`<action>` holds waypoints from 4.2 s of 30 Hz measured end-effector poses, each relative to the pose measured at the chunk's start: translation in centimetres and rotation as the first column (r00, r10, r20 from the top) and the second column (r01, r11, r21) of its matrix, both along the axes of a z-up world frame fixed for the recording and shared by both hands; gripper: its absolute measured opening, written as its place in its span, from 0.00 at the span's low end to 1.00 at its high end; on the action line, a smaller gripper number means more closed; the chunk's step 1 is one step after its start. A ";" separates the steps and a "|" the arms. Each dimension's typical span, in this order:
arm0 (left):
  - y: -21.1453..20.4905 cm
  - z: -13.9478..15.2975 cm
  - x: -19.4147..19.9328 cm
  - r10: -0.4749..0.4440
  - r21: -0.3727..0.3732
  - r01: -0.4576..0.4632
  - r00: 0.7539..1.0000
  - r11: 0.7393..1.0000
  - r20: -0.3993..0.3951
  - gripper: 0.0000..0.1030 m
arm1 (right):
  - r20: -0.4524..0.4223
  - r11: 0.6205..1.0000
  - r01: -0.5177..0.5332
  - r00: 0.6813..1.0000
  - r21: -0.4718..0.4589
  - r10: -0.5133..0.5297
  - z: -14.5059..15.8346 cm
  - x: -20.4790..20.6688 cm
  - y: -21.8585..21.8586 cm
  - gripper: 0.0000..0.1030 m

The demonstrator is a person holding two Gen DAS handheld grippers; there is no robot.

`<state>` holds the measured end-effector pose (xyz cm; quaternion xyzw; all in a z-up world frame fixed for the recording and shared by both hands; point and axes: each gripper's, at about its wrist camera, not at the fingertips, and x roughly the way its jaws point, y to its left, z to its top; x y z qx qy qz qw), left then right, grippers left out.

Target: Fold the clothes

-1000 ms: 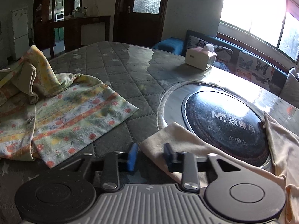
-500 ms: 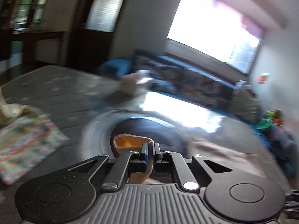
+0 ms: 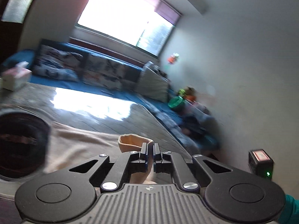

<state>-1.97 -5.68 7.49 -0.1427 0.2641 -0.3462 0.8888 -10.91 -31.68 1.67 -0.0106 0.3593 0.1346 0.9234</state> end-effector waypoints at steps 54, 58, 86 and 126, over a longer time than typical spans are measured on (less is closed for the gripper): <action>4.8 -8.4 3.6 0.095 0.275 -0.055 0.987 0.960 -0.133 0.36 | -0.055 0.999 -0.035 0.998 -0.037 0.033 -2.2 3.3 2.8 0.12; 5.2 -8.8 4.0 0.115 0.288 -0.072 0.984 0.955 -0.137 0.36 | -0.052 0.998 -0.066 0.997 -0.021 0.065 -1.9 3.2 3.2 0.19; 4.8 -7.5 1.4 0.038 0.327 0.002 0.993 0.945 -0.116 0.36 | -0.054 0.983 -0.169 0.985 -0.076 0.165 -1.6 1.1 4.6 0.16; 2.1 -6.6 -5.0 -0.341 0.543 0.191 0.921 0.818 0.190 0.08 | -0.025 0.837 -0.414 0.900 -0.358 0.434 -2.1 -6.9 6.7 0.68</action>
